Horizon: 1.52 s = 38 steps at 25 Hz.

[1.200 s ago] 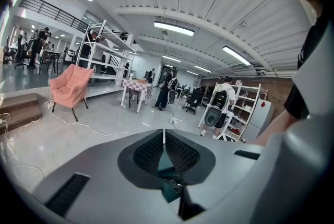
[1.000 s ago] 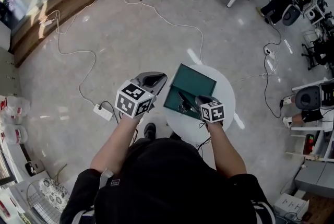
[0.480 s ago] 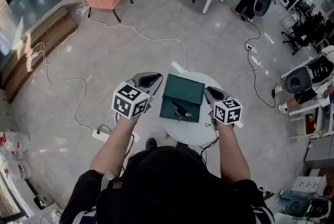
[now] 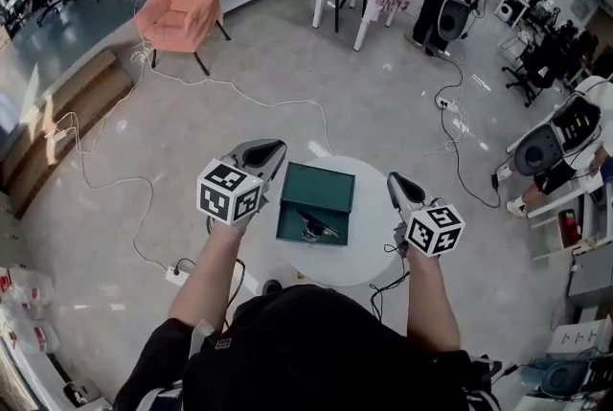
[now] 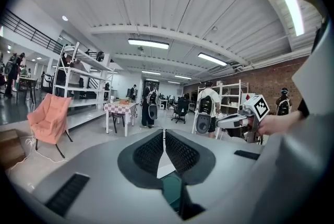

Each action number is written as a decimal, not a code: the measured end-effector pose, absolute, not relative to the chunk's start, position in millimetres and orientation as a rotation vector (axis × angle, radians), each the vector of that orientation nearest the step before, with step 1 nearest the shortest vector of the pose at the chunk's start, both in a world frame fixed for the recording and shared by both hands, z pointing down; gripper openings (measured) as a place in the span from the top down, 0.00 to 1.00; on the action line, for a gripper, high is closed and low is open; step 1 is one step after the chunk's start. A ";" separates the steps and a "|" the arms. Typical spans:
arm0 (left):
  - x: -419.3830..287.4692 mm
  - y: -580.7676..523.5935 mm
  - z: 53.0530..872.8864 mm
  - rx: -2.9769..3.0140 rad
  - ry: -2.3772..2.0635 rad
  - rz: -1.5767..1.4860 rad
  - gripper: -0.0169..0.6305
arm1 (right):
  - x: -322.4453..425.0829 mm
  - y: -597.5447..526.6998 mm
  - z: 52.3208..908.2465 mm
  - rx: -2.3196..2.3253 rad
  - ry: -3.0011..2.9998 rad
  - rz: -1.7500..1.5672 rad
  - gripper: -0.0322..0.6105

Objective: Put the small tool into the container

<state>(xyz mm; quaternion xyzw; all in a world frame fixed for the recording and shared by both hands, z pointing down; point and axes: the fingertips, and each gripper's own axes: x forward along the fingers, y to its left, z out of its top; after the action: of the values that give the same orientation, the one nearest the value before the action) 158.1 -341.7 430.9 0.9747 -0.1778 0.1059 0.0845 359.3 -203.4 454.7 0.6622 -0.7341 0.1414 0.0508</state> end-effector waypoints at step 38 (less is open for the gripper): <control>189.6 -328.5 412.5 2.901 -0.647 0.337 0.95 | 374.9 -175.2 374.4 2.027 -2.499 0.137 0.94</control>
<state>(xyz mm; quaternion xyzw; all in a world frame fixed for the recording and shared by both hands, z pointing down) 189.6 -328.5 412.5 0.9670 -0.2158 0.1125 0.0751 374.9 -175.2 374.4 0.6289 -0.7753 0.0425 -0.0395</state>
